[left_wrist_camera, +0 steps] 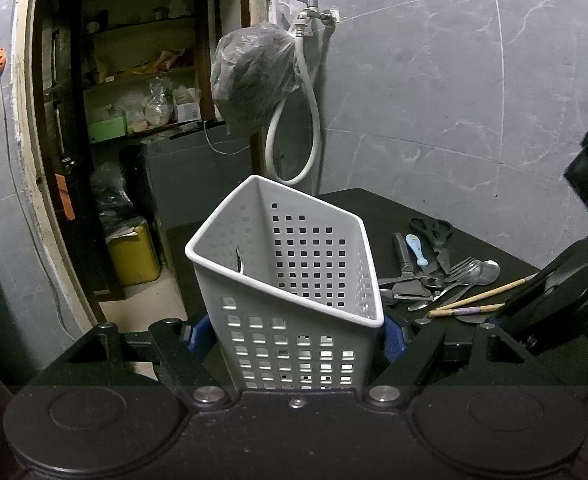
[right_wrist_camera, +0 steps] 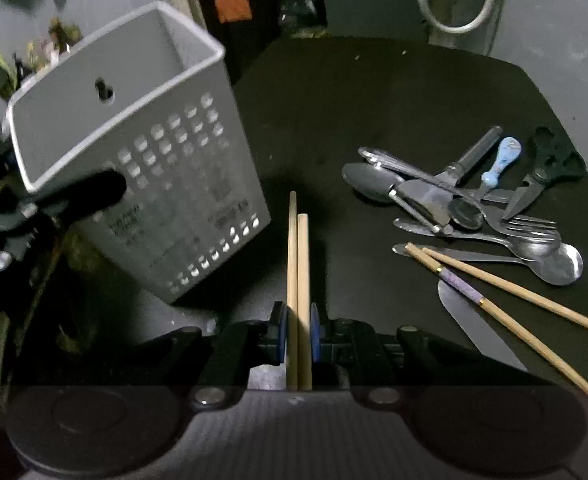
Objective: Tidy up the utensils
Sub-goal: 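Align the two chopsticks in the right tool and lift them, then lower the chopsticks into the caddy held by the left tool and release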
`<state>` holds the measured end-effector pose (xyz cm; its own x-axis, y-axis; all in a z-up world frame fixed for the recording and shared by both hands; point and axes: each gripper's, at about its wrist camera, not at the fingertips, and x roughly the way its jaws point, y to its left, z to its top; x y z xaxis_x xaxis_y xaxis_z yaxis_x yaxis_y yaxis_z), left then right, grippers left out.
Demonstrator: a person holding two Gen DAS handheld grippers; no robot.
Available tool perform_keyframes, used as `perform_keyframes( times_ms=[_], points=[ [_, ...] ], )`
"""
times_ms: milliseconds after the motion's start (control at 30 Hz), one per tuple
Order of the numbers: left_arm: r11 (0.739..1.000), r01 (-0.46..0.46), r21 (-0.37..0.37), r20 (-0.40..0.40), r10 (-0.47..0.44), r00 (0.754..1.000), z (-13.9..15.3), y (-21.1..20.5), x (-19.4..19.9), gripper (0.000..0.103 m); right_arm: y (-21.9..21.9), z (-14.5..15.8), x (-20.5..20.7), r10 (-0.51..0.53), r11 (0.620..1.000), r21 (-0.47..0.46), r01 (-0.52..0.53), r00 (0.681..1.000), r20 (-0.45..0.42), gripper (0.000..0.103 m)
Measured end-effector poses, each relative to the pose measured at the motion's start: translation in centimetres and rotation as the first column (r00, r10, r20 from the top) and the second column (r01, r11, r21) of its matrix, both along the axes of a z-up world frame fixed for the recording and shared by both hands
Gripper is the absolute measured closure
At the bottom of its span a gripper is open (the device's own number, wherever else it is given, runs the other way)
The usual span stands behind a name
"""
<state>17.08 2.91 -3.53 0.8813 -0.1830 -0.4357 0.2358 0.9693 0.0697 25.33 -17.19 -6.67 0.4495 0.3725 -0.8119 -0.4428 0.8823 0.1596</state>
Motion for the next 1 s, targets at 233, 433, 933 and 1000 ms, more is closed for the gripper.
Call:
perform_keyframes(
  times_ms=[233, 433, 933, 1000],
  points=[
    [1.0, 0.001, 0.001, -0.001, -0.001, 1.0, 0.0, 0.0, 0.0, 0.023, -3.0, 1.7, -1.8, -0.075, 0.987, 0.149, 0.059, 0.992, 0.104, 0.09],
    [1.0, 0.004, 0.008, -0.002, -0.004, 1.0, -0.1, -0.1, 0.2, 0.023, -4.9, 3.3, -3.5, -0.138, 0.965, 0.25, 0.083, 0.968, 0.212, 0.089],
    [1.0, 0.007, 0.011, -0.002, -0.007, 1.0, -0.1, -0.1, 0.2, 0.023, -5.7, 10.2, -3.8, -0.213, 0.943, 0.328, 0.054, 0.855, 0.473, 0.089],
    [1.0, 0.006, 0.01, -0.003, -0.006, 1.0, -0.1, 0.0, 0.3, 0.023, -5.3, 11.5, -3.6, -0.201, 0.945, 0.327, 0.033, 0.844, 0.497, 0.089]
  ],
)
